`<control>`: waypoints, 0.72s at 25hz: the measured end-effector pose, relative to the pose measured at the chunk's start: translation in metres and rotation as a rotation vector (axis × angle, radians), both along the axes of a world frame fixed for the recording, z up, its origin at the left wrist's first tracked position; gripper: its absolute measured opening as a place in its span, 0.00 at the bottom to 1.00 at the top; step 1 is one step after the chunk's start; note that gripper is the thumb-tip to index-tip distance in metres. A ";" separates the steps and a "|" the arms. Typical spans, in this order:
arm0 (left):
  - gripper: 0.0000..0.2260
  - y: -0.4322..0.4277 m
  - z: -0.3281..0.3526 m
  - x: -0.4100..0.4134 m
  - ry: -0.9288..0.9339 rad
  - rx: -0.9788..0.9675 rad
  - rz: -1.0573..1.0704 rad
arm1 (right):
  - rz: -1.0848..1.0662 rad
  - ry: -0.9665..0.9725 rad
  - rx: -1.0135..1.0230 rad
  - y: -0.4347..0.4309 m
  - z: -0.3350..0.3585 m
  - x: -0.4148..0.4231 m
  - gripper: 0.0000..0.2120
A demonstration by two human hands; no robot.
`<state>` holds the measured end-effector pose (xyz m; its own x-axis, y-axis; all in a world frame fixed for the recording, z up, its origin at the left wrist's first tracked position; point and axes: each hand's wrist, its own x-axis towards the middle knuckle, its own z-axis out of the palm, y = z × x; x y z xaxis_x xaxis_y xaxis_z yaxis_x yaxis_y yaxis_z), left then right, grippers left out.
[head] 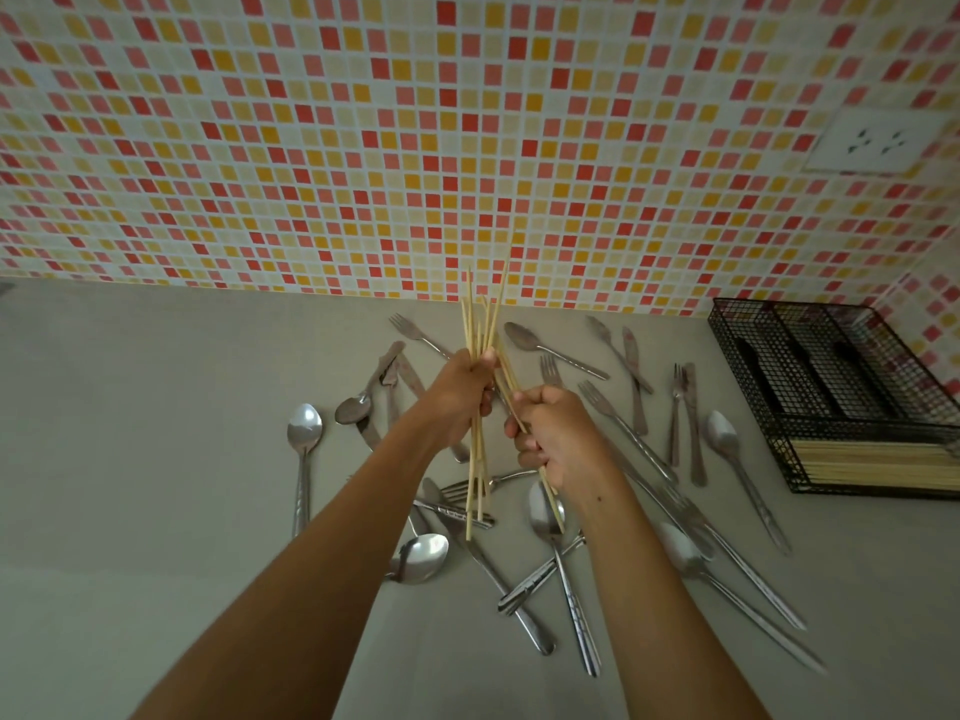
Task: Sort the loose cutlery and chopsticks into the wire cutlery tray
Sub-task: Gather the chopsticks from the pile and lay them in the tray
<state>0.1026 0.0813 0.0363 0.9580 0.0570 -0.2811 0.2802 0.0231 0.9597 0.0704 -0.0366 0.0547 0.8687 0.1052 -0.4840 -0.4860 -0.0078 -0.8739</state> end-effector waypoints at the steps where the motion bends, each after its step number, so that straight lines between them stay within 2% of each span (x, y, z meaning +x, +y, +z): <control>1: 0.11 -0.002 0.001 -0.001 0.001 0.006 -0.002 | -0.003 0.006 0.010 -0.001 0.000 -0.001 0.09; 6: 0.13 -0.006 0.009 -0.002 0.026 0.040 0.010 | -0.006 0.012 0.074 -0.006 -0.001 -0.005 0.12; 10: 0.16 -0.011 0.014 0.001 0.016 0.094 0.029 | 0.007 0.002 0.118 -0.009 0.000 -0.007 0.09; 13: 0.13 -0.009 0.020 0.003 -0.007 0.160 0.117 | 0.053 0.035 0.113 -0.017 0.000 -0.010 0.07; 16: 0.07 -0.001 0.030 0.006 -0.029 -0.008 0.251 | 0.108 0.025 0.014 -0.033 -0.012 -0.015 0.04; 18: 0.10 0.003 0.039 0.008 -0.071 -0.134 0.312 | 0.068 -0.010 -0.032 -0.039 -0.028 -0.019 0.05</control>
<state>0.1106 0.0841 0.0753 0.9175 0.3179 -0.2390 0.1723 0.2239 0.9593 0.0512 -0.0755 0.0272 0.8652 0.1484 -0.4790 -0.4742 -0.0685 -0.8777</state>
